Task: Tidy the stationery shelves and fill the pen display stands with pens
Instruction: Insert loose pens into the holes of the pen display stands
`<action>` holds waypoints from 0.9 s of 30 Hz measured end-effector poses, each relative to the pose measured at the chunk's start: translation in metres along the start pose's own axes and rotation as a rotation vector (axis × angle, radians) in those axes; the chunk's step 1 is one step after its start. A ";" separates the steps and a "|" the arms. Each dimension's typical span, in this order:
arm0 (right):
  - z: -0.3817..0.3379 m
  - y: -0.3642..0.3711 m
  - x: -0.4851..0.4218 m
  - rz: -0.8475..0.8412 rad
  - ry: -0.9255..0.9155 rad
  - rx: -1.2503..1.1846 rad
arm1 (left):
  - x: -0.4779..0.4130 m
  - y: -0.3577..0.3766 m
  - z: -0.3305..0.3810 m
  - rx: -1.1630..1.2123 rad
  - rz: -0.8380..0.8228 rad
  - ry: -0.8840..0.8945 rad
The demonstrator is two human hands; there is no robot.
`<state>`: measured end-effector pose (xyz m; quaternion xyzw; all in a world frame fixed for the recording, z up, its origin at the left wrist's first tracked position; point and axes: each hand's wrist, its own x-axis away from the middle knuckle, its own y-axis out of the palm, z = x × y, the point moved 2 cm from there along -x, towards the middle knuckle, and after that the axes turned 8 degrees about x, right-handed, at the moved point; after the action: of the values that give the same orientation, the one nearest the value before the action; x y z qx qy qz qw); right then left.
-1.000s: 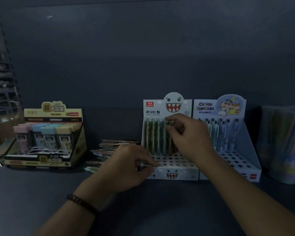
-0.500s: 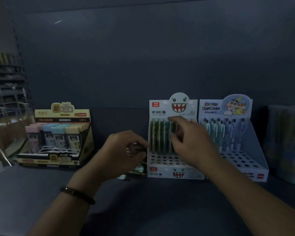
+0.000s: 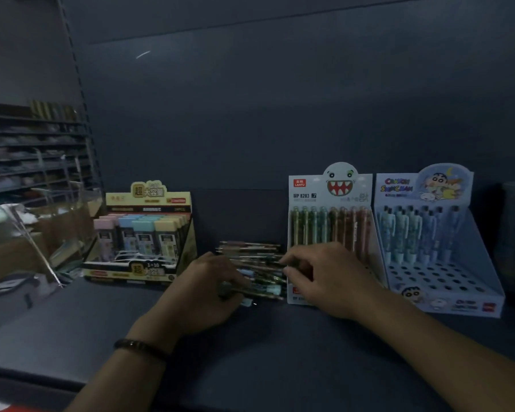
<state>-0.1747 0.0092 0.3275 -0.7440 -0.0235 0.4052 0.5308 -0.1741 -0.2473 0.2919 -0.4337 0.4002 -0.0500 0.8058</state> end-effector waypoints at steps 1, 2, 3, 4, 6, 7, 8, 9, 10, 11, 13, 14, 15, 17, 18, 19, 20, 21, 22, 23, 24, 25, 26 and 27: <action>0.000 -0.001 0.000 0.006 -0.004 0.000 | 0.000 0.001 -0.001 -0.019 -0.010 -0.006; 0.000 -0.001 0.000 0.018 -0.010 -0.002 | 0.001 0.001 -0.002 -0.034 -0.014 -0.009; 0.000 -0.002 0.000 0.034 -0.015 -0.008 | 0.001 0.001 -0.003 -0.042 -0.017 -0.009; 0.000 -0.003 0.000 0.050 -0.020 -0.017 | 0.001 0.001 -0.004 -0.042 -0.020 -0.004; -0.001 -0.003 -0.001 0.073 -0.031 -0.026 | 0.000 0.002 -0.005 -0.038 -0.021 0.002; -0.002 -0.003 -0.001 0.076 -0.034 -0.028 | 0.000 0.002 -0.005 -0.041 -0.023 0.003; -0.001 -0.002 -0.001 0.075 -0.035 -0.033 | -0.001 0.003 -0.006 -0.045 -0.026 -0.001; 0.000 -0.002 -0.001 0.071 -0.032 -0.040 | -0.001 0.003 -0.007 -0.045 -0.028 -0.006; 0.000 -0.001 -0.001 0.068 -0.028 -0.047 | 0.000 0.004 -0.008 -0.041 -0.026 -0.013; 0.001 -0.001 -0.001 0.067 -0.022 -0.052 | 0.000 0.005 -0.009 -0.034 -0.019 -0.020; 0.003 -0.002 -0.001 0.080 -0.009 -0.062 | 0.000 0.004 -0.007 0.000 0.009 -0.035; 0.004 -0.002 -0.001 0.092 0.001 -0.078 | -0.001 0.004 -0.004 0.024 0.035 -0.032; 0.005 -0.003 -0.001 0.107 0.014 -0.104 | -0.002 0.002 -0.001 0.045 0.069 -0.015; 0.007 -0.003 -0.001 0.139 0.050 -0.172 | -0.005 0.000 0.006 0.065 0.133 0.015; 0.008 -0.003 -0.002 0.158 0.072 -0.203 | -0.006 0.000 0.008 0.067 0.160 0.019; 0.008 -0.003 -0.002 0.174 0.096 -0.239 | -0.008 0.001 0.011 0.067 0.181 0.020; 0.009 -0.004 -0.002 0.186 0.121 -0.289 | -0.011 0.001 0.014 0.069 0.196 0.021; 0.009 -0.005 -0.001 0.193 0.140 -0.358 | -0.014 0.002 0.018 0.074 0.210 0.021; 0.009 -0.007 -0.001 0.200 0.156 -0.432 | -0.018 0.003 0.022 0.079 0.220 0.025; 0.009 -0.010 -0.002 0.212 0.170 -0.496 | -0.023 0.003 0.027 0.082 0.221 0.035; 0.010 -0.013 -0.002 0.228 0.185 -0.538 | -0.028 0.004 0.034 0.077 0.218 0.050; 0.011 -0.015 -0.003 0.245 0.197 -0.564 | -0.035 0.005 0.041 0.070 0.215 0.065; 0.012 -0.018 -0.004 0.262 0.210 -0.588 | -0.041 0.007 0.048 0.064 0.215 0.076; 0.014 -0.020 -0.005 0.277 0.224 -0.615 | -0.047 0.009 0.055 0.066 0.218 0.084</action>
<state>-0.1788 0.0269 0.3449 -0.9050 0.0151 0.3631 0.2213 -0.1702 -0.1851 0.3304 -0.3585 0.4765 0.0069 0.8027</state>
